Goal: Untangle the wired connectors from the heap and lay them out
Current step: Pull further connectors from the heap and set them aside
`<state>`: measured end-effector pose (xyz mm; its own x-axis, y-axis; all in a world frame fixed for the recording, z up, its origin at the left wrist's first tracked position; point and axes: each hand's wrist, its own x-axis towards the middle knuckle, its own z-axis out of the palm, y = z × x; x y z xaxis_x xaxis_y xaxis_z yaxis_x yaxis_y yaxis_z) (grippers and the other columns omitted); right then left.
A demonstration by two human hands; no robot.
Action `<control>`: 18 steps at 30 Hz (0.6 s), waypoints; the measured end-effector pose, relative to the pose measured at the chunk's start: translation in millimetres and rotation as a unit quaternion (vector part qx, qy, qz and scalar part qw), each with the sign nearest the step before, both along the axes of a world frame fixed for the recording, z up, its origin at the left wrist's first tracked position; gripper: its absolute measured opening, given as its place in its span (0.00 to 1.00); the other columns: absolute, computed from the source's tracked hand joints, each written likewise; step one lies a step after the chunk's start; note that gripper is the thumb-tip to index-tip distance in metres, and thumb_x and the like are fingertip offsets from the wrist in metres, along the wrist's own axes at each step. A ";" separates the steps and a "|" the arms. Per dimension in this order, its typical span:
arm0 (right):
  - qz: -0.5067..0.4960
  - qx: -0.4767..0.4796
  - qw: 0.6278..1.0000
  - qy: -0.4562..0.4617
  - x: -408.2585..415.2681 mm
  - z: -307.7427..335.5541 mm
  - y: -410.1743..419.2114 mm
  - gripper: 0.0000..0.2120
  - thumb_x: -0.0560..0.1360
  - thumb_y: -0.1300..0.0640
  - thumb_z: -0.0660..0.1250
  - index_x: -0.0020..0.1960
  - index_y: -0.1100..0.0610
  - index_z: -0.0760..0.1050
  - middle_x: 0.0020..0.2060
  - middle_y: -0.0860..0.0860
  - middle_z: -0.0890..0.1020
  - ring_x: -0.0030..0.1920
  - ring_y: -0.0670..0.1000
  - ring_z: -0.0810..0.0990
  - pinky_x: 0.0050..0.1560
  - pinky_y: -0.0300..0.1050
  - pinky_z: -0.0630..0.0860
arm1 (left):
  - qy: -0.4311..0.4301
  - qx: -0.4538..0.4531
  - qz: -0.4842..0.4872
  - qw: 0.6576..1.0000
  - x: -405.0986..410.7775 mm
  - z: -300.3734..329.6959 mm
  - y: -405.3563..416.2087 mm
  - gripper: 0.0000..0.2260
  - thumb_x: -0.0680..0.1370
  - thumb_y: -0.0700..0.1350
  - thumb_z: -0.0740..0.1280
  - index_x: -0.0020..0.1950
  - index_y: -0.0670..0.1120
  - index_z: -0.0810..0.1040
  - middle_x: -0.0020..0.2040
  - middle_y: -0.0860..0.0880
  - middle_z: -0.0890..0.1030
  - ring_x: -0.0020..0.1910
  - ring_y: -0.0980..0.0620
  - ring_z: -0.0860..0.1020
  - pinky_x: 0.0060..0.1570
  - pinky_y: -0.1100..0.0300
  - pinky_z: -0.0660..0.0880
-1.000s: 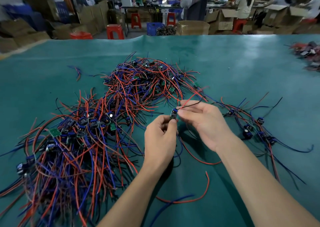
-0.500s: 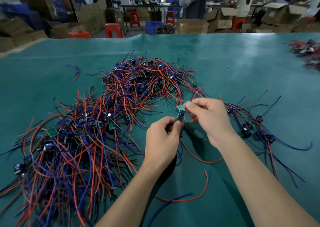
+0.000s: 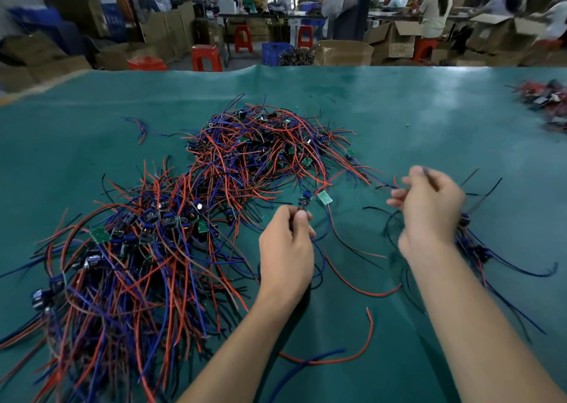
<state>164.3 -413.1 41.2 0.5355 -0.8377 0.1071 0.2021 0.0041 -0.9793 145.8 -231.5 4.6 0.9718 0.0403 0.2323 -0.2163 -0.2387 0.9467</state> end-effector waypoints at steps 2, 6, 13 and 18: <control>0.128 -0.054 0.989 0.055 -4.0 0.9 17.5 0.09 0.78 0.60 0.69 0.39 0.56 0.80 0.29 0.50 0.81 0.26 0.47 0.75 0.24 0.40 0.71 | 0.003 -0.017 0.015 1.000 -0.1 0.4 -0.5 0.10 0.84 0.44 0.58 0.46 0.47 0.75 0.35 0.54 0.81 0.34 0.60 0.75 0.36 0.69 0.68; 0.390 -0.187 0.892 0.135 -12.3 -6.5 56.9 0.20 0.73 0.43 0.73 0.41 0.61 0.82 0.34 0.60 0.83 0.32 0.48 0.76 0.32 0.46 0.70 | -0.017 -0.005 -0.012 1.000 0.9 1.4 0.5 0.09 0.83 0.40 0.60 0.44 0.44 0.76 0.34 0.52 0.80 0.32 0.53 0.75 0.37 0.56 0.72; 0.272 -0.262 0.923 0.070 -9.7 -3.8 47.4 0.25 0.68 0.38 0.72 0.39 0.63 0.80 0.34 0.62 0.81 0.33 0.49 0.73 0.38 0.61 0.76 | -0.033 0.022 -0.069 0.997 0.0 4.3 -1.4 0.08 0.80 0.43 0.66 0.43 0.45 0.82 0.30 0.50 0.79 0.29 0.56 0.73 0.35 0.59 0.71; 0.127 -0.177 0.975 -0.052 -13.3 31.1 22.4 0.11 0.76 0.49 0.71 0.37 0.51 0.81 0.33 0.46 0.85 0.32 0.46 0.77 0.32 0.44 0.74 | -0.041 0.045 -0.091 0.994 -4.7 6.4 -2.0 0.07 0.79 0.44 0.68 0.42 0.47 0.84 0.27 0.59 0.76 0.29 0.63 0.72 0.33 0.67 0.65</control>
